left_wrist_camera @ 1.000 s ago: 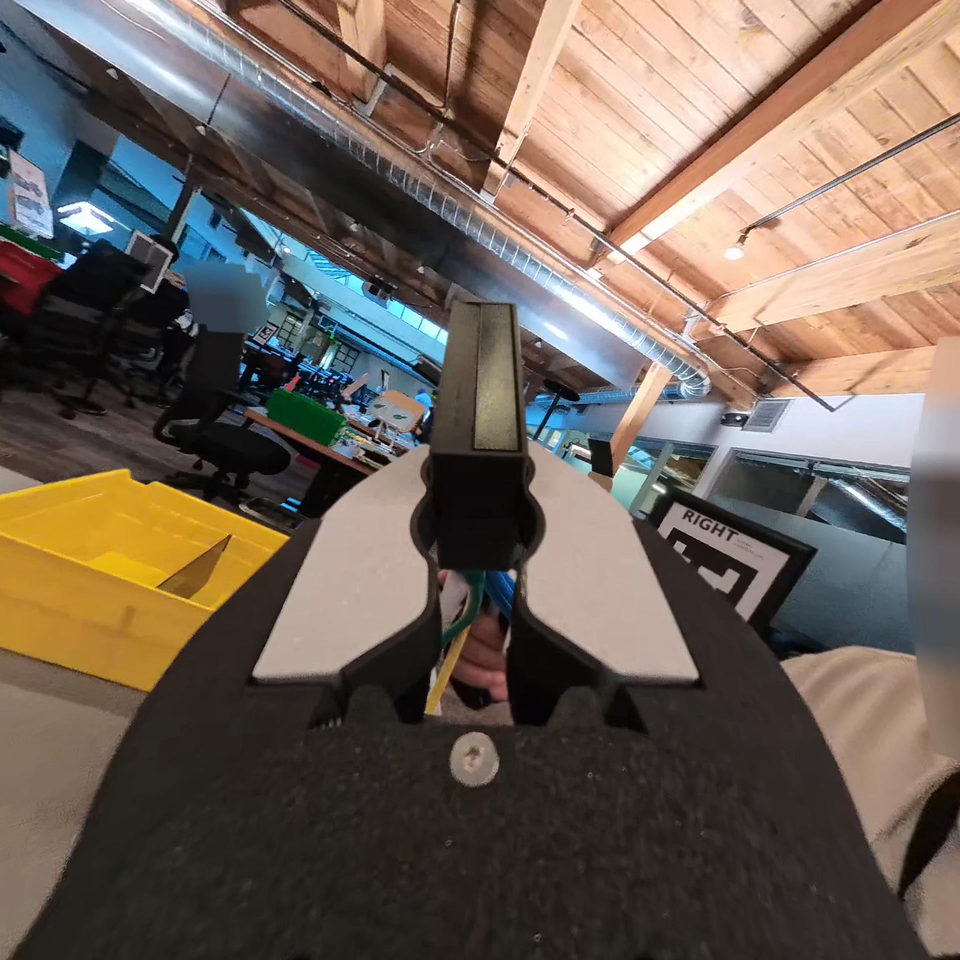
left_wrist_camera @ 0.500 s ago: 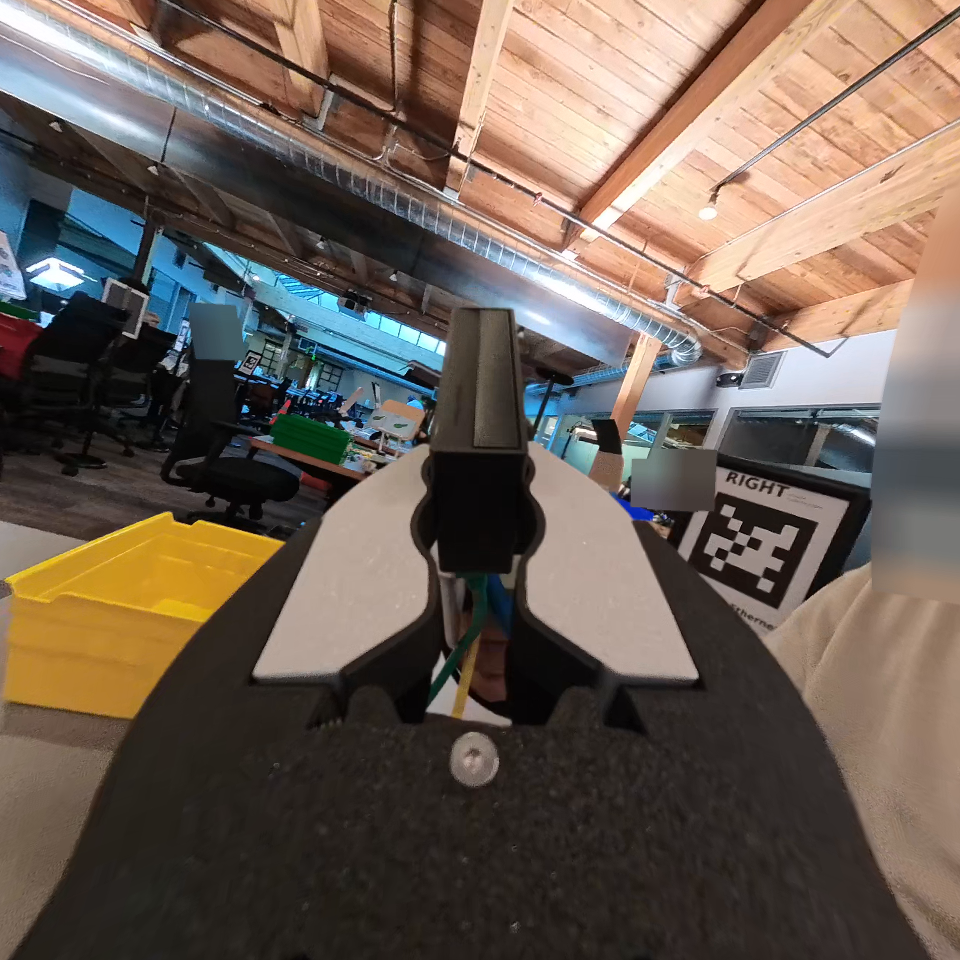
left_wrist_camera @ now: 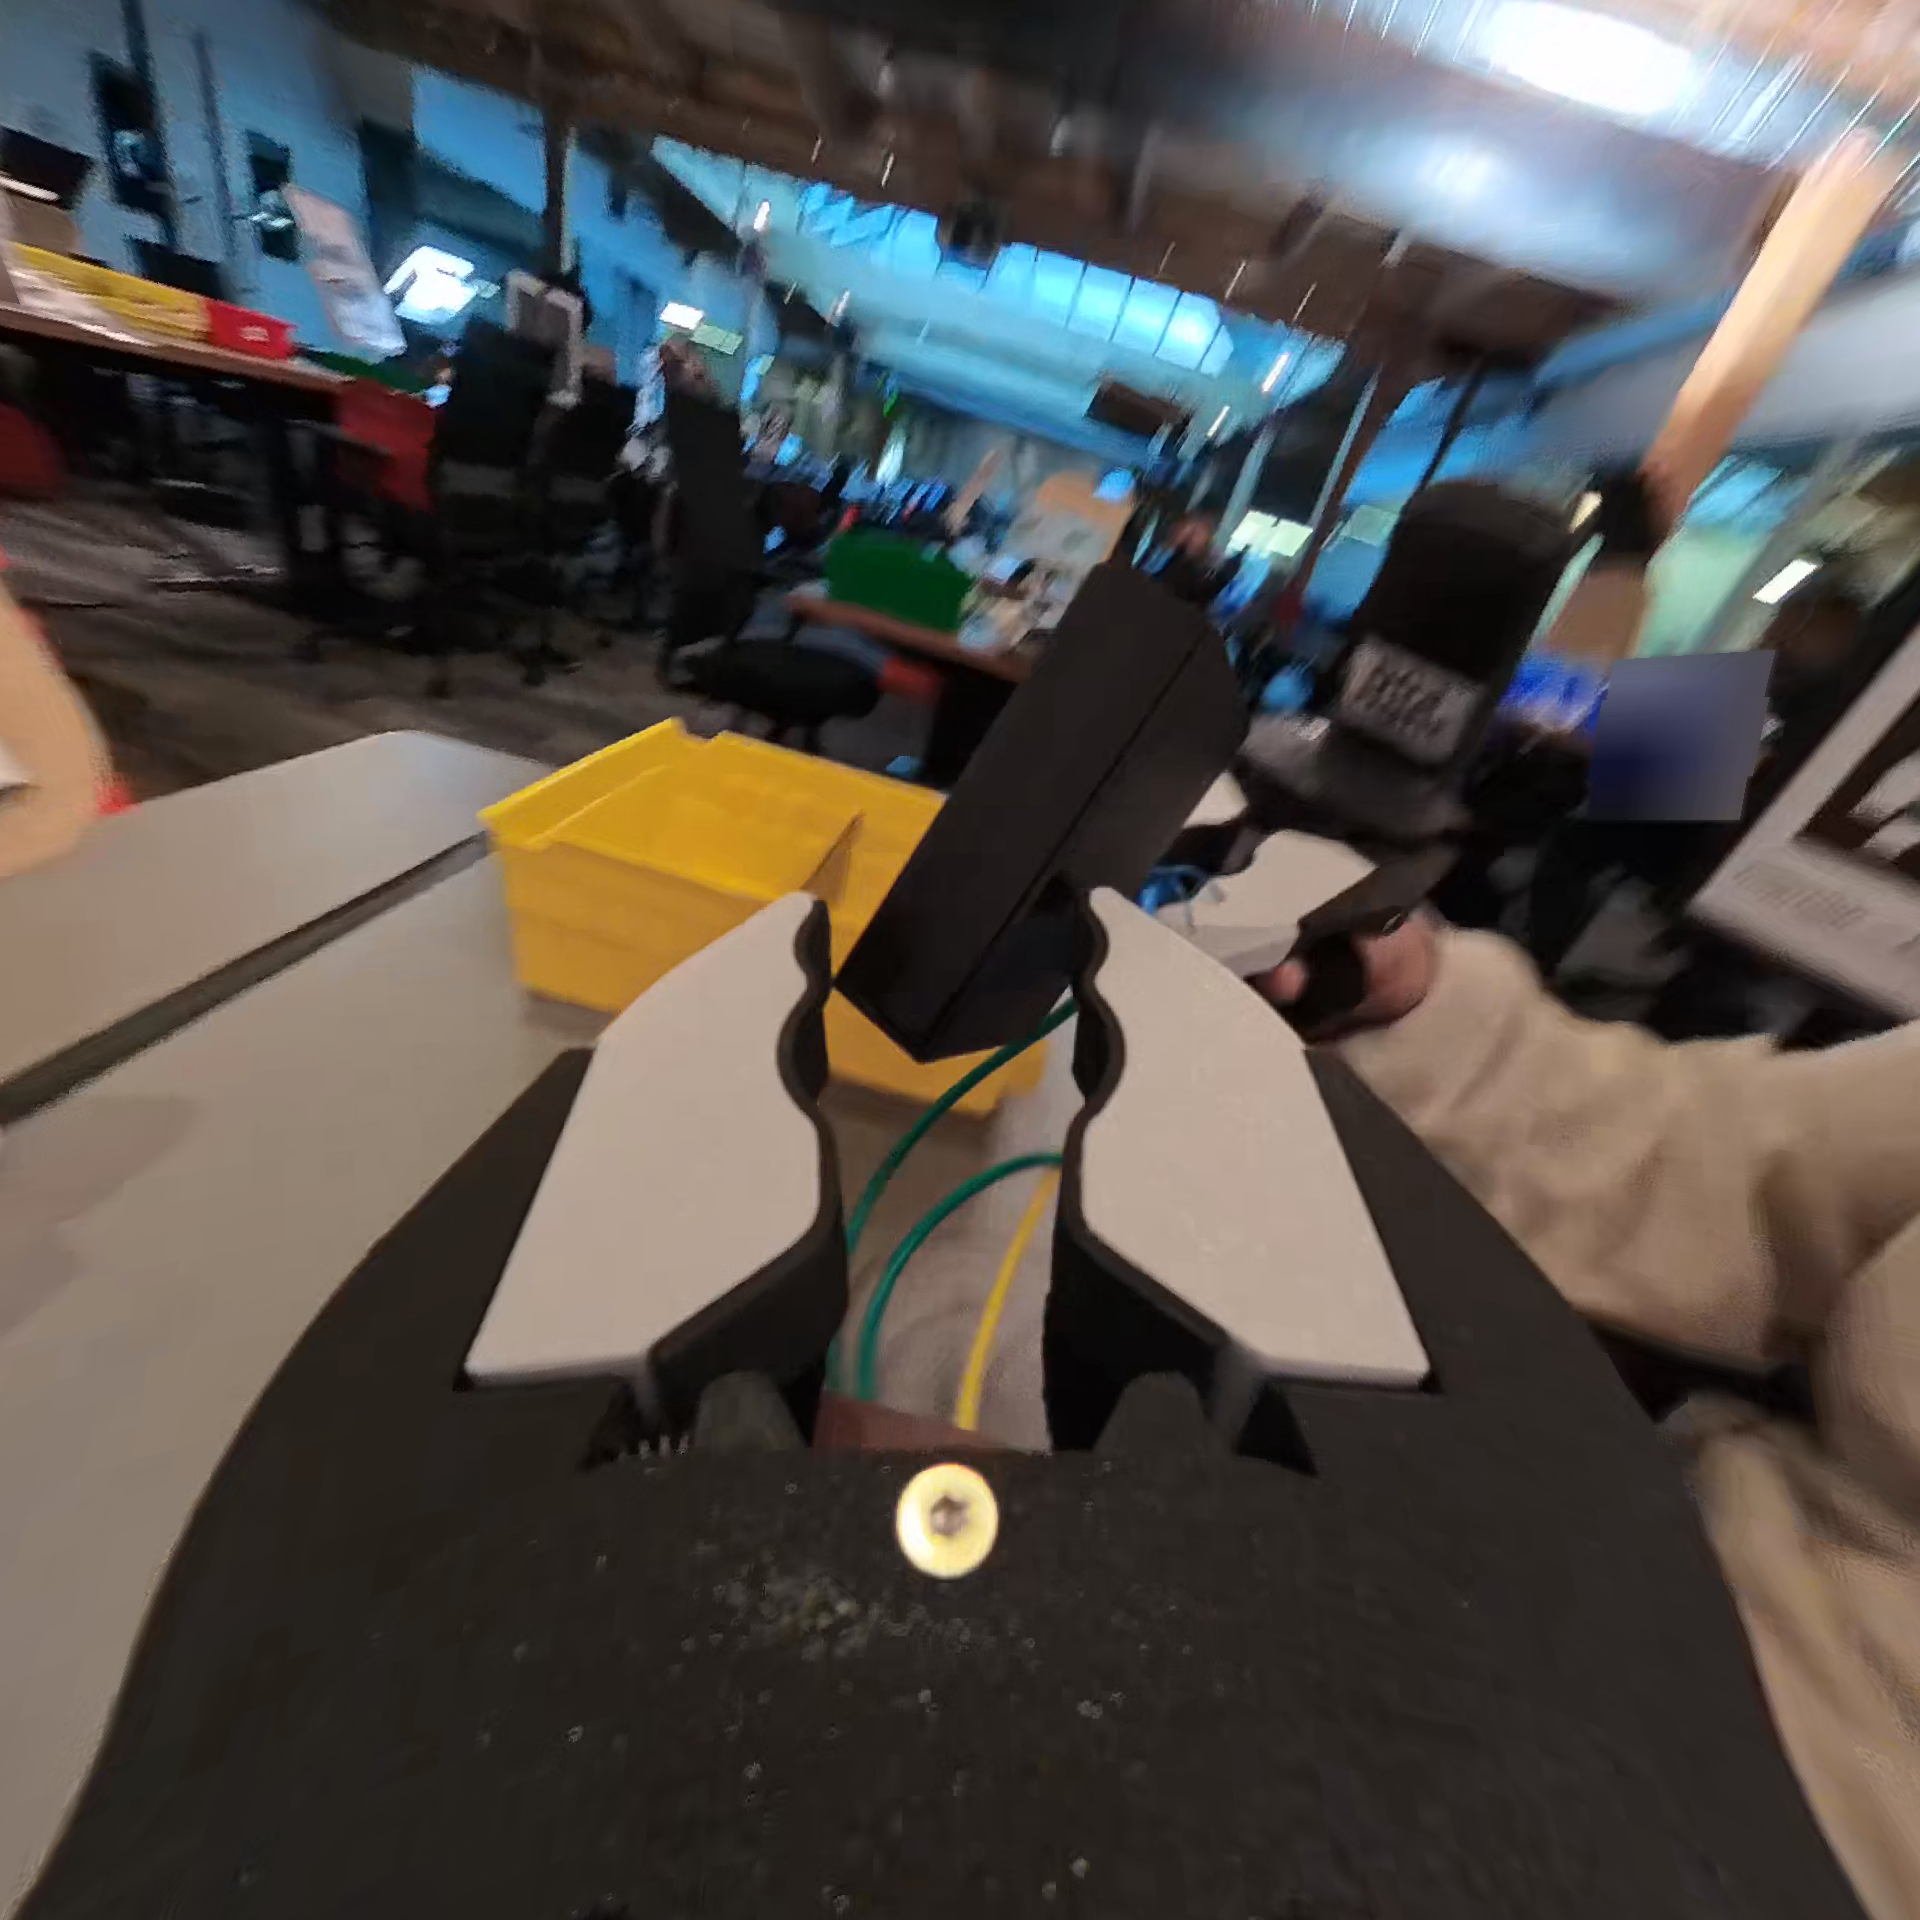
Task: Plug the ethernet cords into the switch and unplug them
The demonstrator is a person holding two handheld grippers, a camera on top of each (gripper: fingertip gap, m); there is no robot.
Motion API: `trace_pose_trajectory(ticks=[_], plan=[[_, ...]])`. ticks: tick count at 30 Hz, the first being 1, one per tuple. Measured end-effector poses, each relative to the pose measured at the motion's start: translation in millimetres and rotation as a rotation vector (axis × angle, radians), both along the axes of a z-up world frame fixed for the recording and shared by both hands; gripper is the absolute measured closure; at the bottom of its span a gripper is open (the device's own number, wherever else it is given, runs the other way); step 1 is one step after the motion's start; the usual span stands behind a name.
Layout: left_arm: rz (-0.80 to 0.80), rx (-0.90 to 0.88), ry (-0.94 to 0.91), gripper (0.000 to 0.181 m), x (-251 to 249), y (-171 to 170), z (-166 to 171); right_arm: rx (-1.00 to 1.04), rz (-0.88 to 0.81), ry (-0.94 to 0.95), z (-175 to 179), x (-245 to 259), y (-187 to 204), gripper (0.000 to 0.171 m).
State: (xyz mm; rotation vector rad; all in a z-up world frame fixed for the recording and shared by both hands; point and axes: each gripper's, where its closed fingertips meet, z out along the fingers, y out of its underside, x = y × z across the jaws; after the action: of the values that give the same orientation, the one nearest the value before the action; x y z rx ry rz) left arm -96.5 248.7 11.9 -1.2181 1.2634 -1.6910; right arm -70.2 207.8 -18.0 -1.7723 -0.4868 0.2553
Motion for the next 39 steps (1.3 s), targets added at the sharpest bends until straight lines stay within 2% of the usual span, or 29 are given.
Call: trace_pose_trajectory(ticks=[4, 8, 12, 17, 23, 29, 34, 37, 39], plan=[[0.136, 0.416, 0.223, 0.133, -23.1, 7.6, -10.1, -0.014, -0.035, -0.219, -14.5, -6.3, -0.3, 0.159], [0.161, 0.784, 0.446, 0.134, -47.1, -2.8, -21.0, -0.024, -0.025, -0.380, -24.4, -23.1, 1.0, 0.159], [0.151, 1.075, 0.590, 0.133, -66.4, -11.2, -34.6, -0.029, 0.000, -0.576, -36.6, -43.8, -2.1, 0.159], [0.062, 1.343, 0.742, 0.136, -86.8, -22.4, -68.9, 0.033, 0.018, -0.791, -42.0, -71.0, -8.2, 0.159], [0.084, 1.525, 0.725, 0.144, -92.9, -22.9, -84.9, 0.148, -0.003, -0.964, -38.8, -93.2, -11.0, 0.159], [0.179, 1.562, 0.601, 0.146, -88.7, -20.5, -87.8, 0.181, 0.023, -0.865, -43.6, -97.3, -10.9, 0.160], [0.339, 1.686, 0.494, 0.147, -83.1, -9.4, -86.9, 0.154, 0.102, -0.680, -46.7, -99.9, -13.3, 0.150], [0.448, 1.709, 0.428, 0.148, -81.2, -1.0, -86.8, 0.210, 0.190, -0.514, -30.7, -100.2, -28.7, 0.148], [0.536, 1.741, 0.372, 0.149, -81.5, 5.6, -84.8, 0.232, 0.236, -0.347, -6.8, -90.6, -41.0, 0.148]])
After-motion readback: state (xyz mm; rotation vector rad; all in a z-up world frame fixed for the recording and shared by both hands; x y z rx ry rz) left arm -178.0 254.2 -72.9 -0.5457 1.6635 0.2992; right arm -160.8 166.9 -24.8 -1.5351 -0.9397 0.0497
